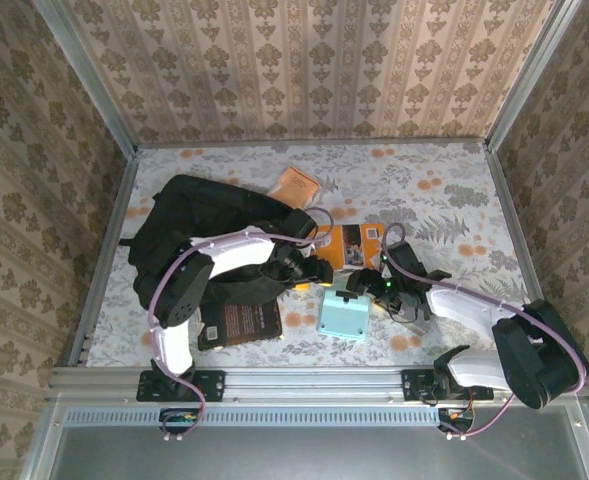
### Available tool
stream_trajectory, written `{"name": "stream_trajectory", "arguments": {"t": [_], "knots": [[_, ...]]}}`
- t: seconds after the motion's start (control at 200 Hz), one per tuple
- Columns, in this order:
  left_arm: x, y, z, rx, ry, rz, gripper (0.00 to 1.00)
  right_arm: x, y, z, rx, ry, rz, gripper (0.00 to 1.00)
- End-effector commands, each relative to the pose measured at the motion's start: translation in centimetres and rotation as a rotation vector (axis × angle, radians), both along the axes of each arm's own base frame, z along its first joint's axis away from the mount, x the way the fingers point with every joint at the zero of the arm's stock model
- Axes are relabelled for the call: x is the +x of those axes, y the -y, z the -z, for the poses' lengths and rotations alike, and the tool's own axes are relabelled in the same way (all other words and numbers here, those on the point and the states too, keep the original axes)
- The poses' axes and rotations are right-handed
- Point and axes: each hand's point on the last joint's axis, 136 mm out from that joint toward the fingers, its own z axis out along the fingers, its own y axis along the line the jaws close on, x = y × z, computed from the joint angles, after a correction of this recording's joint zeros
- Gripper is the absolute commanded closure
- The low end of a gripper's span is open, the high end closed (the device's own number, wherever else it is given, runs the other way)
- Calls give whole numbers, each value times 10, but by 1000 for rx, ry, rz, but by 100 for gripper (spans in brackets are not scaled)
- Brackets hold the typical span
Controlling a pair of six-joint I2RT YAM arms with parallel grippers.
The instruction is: Pack the student bag
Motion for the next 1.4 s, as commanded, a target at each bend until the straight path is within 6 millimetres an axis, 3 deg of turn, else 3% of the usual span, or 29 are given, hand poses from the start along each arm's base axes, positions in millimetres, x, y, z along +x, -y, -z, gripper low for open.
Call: {"name": "stream_trajectory", "arguments": {"t": [0.0, 0.295, 0.455, 0.565, 0.775, 0.92, 1.155, 1.395], "knots": [[-2, 10, -2, -26, -47, -2, 36, -4, -29, -10, 166, 22, -79, 17], [-4, 14, -3, -52, -55, 5, 39, -3, -39, -54, 286, 136, -98, 33], [-5, 13, -4, -56, -54, 5, 39, -5, -39, -65, 308, 155, -91, 40], [-5, 13, -5, -60, -53, 4, 39, -7, -34, -58, 277, 136, -79, 39], [-6, 15, -2, -73, -69, 1, 39, -3, -47, -59, 363, 119, -81, 37], [-7, 16, 3, -82, -89, -6, 40, -1, -43, -43, 309, 115, -89, 36], [7, -6, -19, -18, 11, -32, 38, -6, -30, -6, 180, 64, -103, 37], [-4, -23, -26, 48, 45, 6, 35, -12, -26, -1, 153, 41, -110, 36]]}}
